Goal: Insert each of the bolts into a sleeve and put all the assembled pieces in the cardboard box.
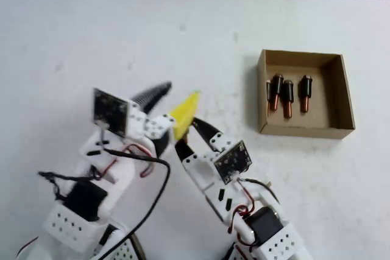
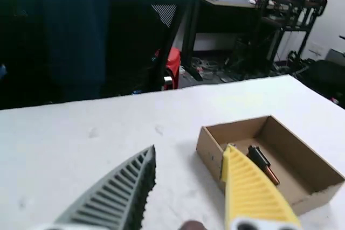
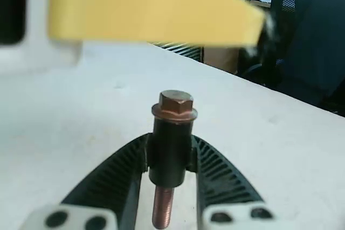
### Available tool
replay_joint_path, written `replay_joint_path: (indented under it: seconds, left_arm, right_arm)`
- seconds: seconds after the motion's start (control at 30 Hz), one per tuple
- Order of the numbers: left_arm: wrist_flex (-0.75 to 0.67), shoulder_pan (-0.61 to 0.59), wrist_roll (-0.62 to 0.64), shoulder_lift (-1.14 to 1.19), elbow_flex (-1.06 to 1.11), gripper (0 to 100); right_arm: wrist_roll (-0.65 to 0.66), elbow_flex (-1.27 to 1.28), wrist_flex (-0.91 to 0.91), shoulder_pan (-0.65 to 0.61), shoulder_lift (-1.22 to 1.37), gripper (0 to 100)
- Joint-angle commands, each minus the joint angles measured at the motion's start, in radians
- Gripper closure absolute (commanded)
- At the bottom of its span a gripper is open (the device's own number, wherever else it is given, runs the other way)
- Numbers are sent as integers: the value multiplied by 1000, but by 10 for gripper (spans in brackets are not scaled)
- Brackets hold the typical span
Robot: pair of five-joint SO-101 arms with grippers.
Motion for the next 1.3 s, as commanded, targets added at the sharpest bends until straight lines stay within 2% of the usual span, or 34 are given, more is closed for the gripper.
replay_joint_path:
  seconds: [0.0, 0.1, 0.17, 0.23, 0.3, 0.5, 1.1, 1.27]
  left_arm:
    - [72, -111, -11, -13, -126, 827]
    - [146, -214, -12, -13, -183, 918]
    - [173, -266, -68, -13, -203, 978]
    - [198, -300, -160, -13, -204, 971]
    - [227, -326, -198, -28, -203, 977]
    - [351, -375, -193, -193, -172, 978]
    - [385, -381, -195, -513, 265, 978]
    - [387, -418, -195, -552, 324, 978]
  right_arm:
    - [11, 8, 7, 4, -13, 981]
    - [11, 8, 12, 4, -13, 981]
    - [12, 8, 12, 5, -13, 981]
    - [12, 8, 12, 5, -13, 981]
    - [12, 8, 12, 5, -13, 981]
    - [12, 8, 13, 5, -13, 981]
    - [12, 8, 90, 7, -13, 981]
    - [11, 8, 87, 85, -15, 981]
